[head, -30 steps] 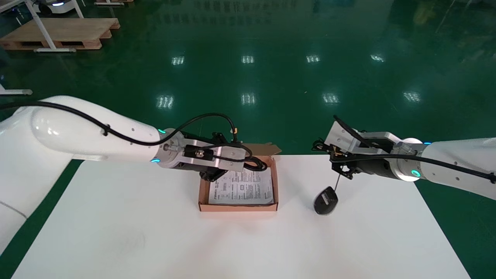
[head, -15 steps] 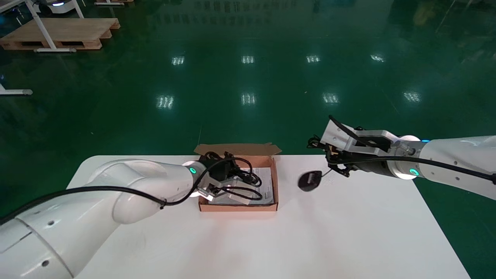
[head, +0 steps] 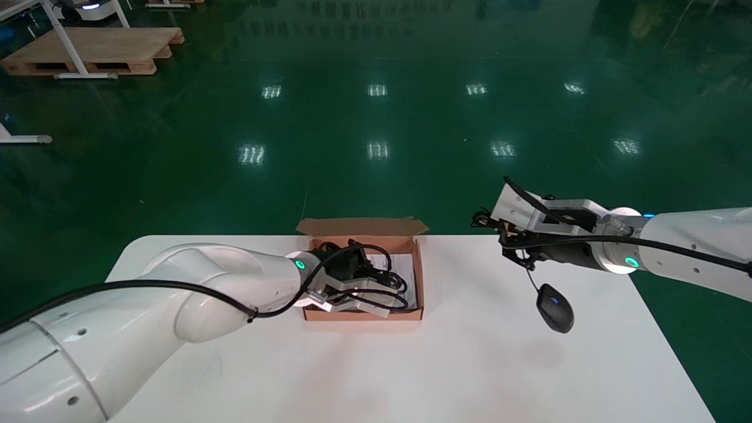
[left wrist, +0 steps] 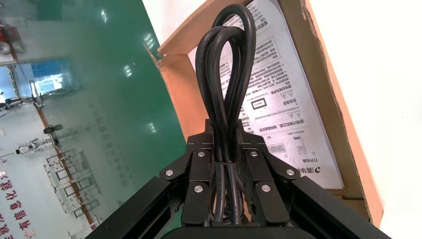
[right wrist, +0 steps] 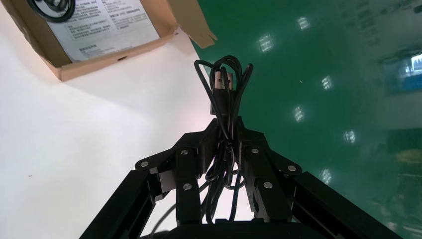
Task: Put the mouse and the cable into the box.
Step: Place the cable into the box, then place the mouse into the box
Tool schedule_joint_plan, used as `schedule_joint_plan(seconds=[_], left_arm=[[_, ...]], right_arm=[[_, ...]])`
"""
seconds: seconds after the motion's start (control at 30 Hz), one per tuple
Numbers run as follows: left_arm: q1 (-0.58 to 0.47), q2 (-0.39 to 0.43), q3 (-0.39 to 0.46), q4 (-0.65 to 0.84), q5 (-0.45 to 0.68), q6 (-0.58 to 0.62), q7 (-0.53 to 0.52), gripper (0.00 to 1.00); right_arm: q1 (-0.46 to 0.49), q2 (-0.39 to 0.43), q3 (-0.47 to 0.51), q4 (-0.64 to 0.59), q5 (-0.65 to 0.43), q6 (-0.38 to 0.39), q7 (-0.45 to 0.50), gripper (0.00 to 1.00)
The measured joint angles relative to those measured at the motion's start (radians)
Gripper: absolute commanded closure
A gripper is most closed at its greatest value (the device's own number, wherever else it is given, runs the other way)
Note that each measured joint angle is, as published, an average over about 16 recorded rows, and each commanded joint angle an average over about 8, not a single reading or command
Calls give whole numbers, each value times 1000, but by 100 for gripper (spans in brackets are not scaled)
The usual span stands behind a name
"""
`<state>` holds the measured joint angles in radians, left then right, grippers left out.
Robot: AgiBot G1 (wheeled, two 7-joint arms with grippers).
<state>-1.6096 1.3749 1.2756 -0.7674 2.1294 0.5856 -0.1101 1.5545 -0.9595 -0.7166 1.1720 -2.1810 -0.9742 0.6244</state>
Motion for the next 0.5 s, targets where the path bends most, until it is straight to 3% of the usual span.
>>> schedule_joint_plan(seconds=[0.5], left_arm=[[-1,-11,-10,-9,0,0,-5,0]], right_arm=[[0,-1,0,-7,1,1,-4,100]])
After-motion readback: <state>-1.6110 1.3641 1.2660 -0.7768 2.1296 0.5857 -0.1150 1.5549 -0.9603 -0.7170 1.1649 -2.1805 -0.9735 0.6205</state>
